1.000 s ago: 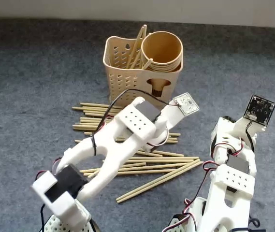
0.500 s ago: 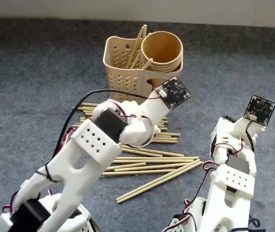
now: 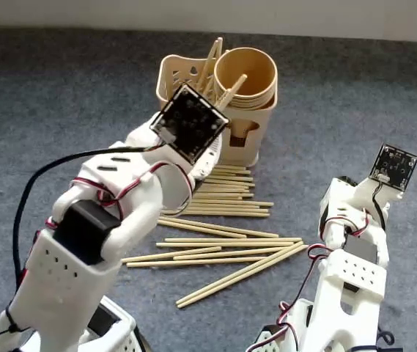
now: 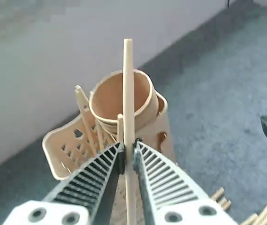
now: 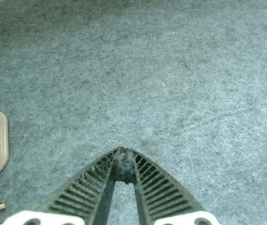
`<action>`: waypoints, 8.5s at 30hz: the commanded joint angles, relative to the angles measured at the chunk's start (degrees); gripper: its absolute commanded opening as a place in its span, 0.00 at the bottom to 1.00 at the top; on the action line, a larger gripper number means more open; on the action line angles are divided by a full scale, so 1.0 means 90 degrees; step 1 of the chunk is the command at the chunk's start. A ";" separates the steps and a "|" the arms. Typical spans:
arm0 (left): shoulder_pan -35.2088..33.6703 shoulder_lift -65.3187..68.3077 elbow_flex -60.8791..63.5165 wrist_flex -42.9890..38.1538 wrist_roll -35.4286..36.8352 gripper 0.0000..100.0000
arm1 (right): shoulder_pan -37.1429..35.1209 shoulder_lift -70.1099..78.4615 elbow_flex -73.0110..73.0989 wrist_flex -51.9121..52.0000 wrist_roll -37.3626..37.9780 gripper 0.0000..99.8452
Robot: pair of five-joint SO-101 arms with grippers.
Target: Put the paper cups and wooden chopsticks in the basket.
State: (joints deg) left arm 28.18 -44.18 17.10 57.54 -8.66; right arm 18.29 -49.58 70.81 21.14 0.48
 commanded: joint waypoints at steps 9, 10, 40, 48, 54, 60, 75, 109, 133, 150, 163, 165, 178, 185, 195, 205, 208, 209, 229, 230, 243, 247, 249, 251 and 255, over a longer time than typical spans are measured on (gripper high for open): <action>-0.0659 -0.0347 -0.0083 -0.2823 0.0020 0.01 | -0.0083 -0.0054 -0.0044 -0.0181 0.0088 0.01; -0.0659 -0.0347 -0.0083 -0.2979 0.0020 0.01 | -0.0083 -0.0054 -0.0044 -0.0181 0.0088 0.01; -0.1949 0.2095 -0.0024 -0.5392 0.2022 0.01 | -0.0161 -0.0093 -0.0044 -0.0171 0.0078 0.01; -0.1939 0.2330 0.0484 -0.5372 0.2012 0.01 | -0.0327 -0.0142 -0.0190 0.0718 0.0078 0.01; -0.1968 0.2320 0.0747 -0.5353 0.2012 0.01 | -0.0552 -0.0962 -0.0816 0.1382 0.0088 0.01; -0.2193 0.2310 0.0269 -0.4132 0.2012 0.13 | -0.0952 -0.2232 -0.0816 0.2115 0.0098 0.01; -0.2388 0.1529 -0.1402 -0.0899 0.1993 0.14 | -0.1636 -0.3013 -0.0874 0.3560 0.0098 0.01; -0.2857 -0.5407 0.6129 -0.0899 0.1289 0.14 | -0.2085 -0.3043 -0.0884 0.5739 0.0029 0.05; -0.2984 -0.6696 0.8640 -0.0899 0.1280 0.13 | -0.2261 -0.3004 -0.1451 0.6305 -0.0928 0.01; -0.3521 -0.6667 0.8894 -0.0430 0.1319 0.13 | -0.2965 -0.2974 -0.1294 0.6950 -0.1621 0.01; -0.3512 -0.6676 0.8894 0.2002 0.1309 0.14 | -0.2965 -0.0142 -0.1675 0.6960 -0.2266 0.10; -0.3512 -0.6676 0.8894 0.2100 0.1299 0.14 | -0.2965 0.0122 -0.1685 0.6950 -0.2266 0.10; -0.3512 -0.6676 0.8894 0.2100 0.1299 0.14 | -0.2965 0.1001 -0.1206 0.5592 -0.2266 0.10; -0.3512 -0.6676 0.8894 0.2100 0.1299 0.14 | -0.2955 0.1578 -0.0825 0.4889 -0.2266 0.10; -0.3512 -0.6676 0.8894 0.2100 0.1299 0.14 | -0.2466 0.2222 -0.0698 0.4117 -0.2227 0.10; -0.3512 -0.6676 0.8894 0.2100 0.1299 0.14 | -0.2418 0.3023 -0.0747 0.4107 -0.2794 0.10; -0.3512 -0.6676 0.8894 0.2100 0.1299 0.14 | -0.2418 0.3082 -0.0825 0.4107 -0.2842 0.10; -0.3512 -0.6676 0.8894 0.2100 0.1299 0.14 | -0.2418 0.3082 -0.0874 0.4107 -0.2842 0.10; -0.3512 -0.6676 0.8894 0.2100 0.1299 0.14 | -0.2066 0.3072 -0.1284 0.4156 -0.3263 0.05; -0.3512 -0.6676 0.8894 0.2100 0.1299 0.14 | -0.2056 0.3072 -0.1284 0.4166 -0.3253 0.01; -0.3512 -0.6676 0.8894 0.2100 0.1299 0.14 | -0.2046 0.2574 -0.2125 0.5788 -0.3233 0.01; -0.3512 -0.6676 0.8894 0.2100 0.1299 0.14 | -0.2076 0.1714 -0.2310 0.6315 -0.3009 0.01; -0.3512 -0.6676 0.8894 0.2100 0.1299 0.14 | -0.2056 0.1206 -0.2291 0.6403 -0.2891 0.01; -0.3512 -0.6676 0.8894 0.2100 0.1299 0.14 | -0.2056 0.0698 -0.2281 0.6422 -0.2794 0.01; -0.3512 -0.6676 0.8894 0.2100 0.1299 0.14 | -0.2056 -0.0220 -0.2281 0.6432 -0.2716 0.01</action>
State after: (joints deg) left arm -3.12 -104.04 95.96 76.09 3.38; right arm -0.88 -45.10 52.88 78.29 -25.01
